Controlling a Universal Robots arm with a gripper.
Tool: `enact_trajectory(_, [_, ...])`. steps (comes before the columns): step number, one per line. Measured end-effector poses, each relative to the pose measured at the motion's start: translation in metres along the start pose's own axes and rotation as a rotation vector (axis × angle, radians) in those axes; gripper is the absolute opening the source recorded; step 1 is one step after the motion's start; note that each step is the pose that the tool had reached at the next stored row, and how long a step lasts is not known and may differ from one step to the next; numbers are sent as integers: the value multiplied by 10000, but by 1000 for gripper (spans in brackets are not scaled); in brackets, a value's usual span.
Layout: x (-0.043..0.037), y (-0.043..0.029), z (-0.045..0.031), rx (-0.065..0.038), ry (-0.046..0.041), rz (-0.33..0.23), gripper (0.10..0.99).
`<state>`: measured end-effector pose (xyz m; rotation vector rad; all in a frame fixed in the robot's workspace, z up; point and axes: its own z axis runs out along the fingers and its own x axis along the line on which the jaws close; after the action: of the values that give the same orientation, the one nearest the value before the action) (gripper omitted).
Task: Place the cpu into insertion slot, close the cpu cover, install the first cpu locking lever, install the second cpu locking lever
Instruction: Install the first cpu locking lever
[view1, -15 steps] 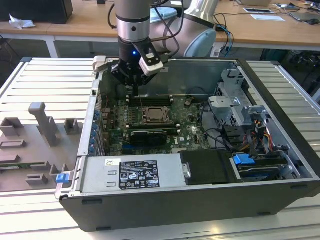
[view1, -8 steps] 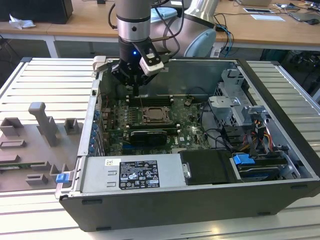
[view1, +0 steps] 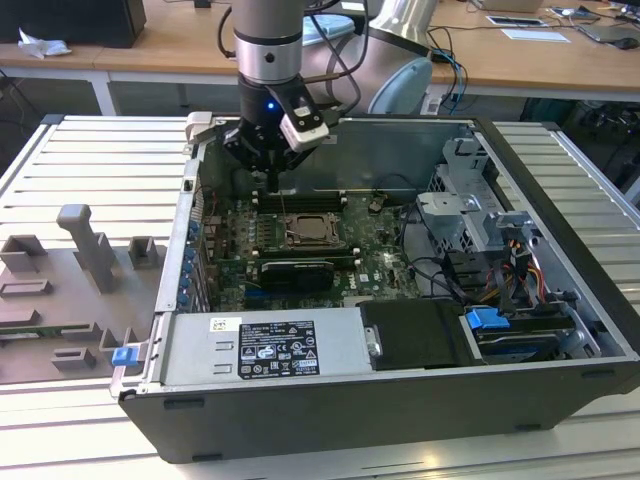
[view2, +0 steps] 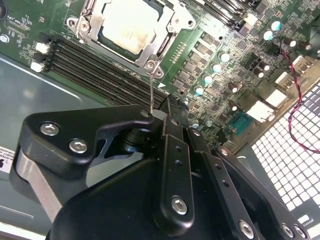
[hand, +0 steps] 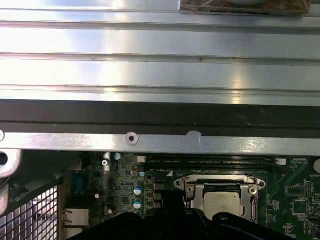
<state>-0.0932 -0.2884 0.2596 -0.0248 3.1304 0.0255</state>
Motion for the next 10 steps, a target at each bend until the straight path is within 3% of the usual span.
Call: enact_trajectory(10, [-26, 0, 0, 0, 0, 0, 106])
